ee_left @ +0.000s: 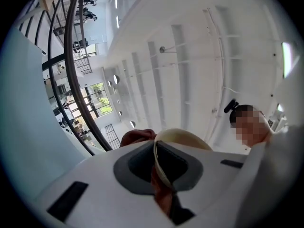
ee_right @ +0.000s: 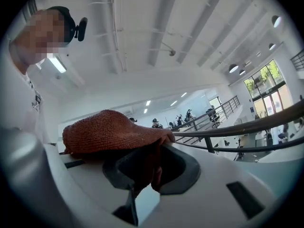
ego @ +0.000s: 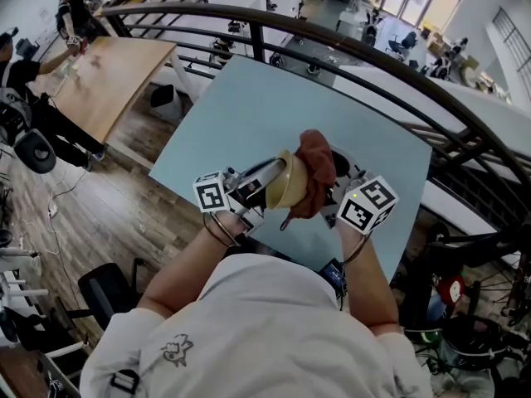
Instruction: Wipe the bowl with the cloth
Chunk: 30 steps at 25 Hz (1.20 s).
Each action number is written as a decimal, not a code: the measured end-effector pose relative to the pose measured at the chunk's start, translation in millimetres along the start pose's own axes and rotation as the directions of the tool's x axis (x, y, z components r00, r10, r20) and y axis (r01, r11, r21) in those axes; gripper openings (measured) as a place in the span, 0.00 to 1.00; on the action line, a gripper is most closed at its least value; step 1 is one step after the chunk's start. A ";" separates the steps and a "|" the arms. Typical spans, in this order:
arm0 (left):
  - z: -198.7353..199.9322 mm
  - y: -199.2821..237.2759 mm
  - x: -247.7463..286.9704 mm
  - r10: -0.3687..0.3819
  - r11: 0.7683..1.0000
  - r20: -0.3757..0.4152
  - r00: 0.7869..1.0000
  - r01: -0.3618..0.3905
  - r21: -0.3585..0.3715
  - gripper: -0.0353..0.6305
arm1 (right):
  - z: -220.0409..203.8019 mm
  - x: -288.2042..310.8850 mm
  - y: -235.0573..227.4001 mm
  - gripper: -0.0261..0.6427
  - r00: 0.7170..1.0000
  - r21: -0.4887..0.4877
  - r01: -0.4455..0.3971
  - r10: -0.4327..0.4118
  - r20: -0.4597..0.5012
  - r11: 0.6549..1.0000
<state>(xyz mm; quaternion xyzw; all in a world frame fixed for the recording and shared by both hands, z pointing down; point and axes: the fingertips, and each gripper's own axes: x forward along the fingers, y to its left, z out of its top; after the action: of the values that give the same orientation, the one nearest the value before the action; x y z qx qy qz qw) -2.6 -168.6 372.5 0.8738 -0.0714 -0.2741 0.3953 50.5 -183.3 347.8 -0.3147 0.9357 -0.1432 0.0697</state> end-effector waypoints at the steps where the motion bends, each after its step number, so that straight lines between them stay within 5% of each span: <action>1: 2.3 1.1 -0.2 -0.003 1.000 0.011 1.000 0.003 -0.012 0.09 | -2.9 0.2 0.9 0.17 1.000 0.008 -0.001 0.001 -0.001 1.000; 4: 8.2 3.9 -2.7 0.000 0.998 0.073 0.997 0.005 -0.070 0.09 | -14.0 0.4 6.0 0.17 1.000 0.019 -0.002 0.003 -0.019 1.000; 7: 19.9 16.8 -7.2 0.083 0.995 0.133 0.988 -0.074 -0.071 0.10 | -28.6 1.4 17.4 0.17 0.998 0.019 -0.037 0.038 -0.058 0.999; 13: 23.6 32.5 -8.3 0.177 0.984 0.101 0.979 -0.176 -0.016 0.11 | -24.1 -7.3 38.6 0.17 0.994 -0.007 -0.098 0.098 -0.055 0.995; 24: 4.4 30.1 -4.9 0.158 0.987 0.008 0.987 -0.158 0.011 0.10 | 30.3 -12.1 31.3 0.17 0.997 -0.133 -0.073 0.075 0.014 0.988; 30: 1.0 14.7 -1.0 0.092 0.996 -0.012 0.996 -0.091 0.025 0.09 | 27.0 -0.2 9.4 0.17 0.997 -0.074 -0.067 0.069 0.026 0.995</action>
<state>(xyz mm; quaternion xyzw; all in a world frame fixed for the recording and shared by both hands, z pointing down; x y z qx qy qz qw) -2.5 -178.9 383.1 0.8761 -0.1120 -0.2491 0.3973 51.3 -182.2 319.3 -0.2872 0.9493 -0.1021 0.0766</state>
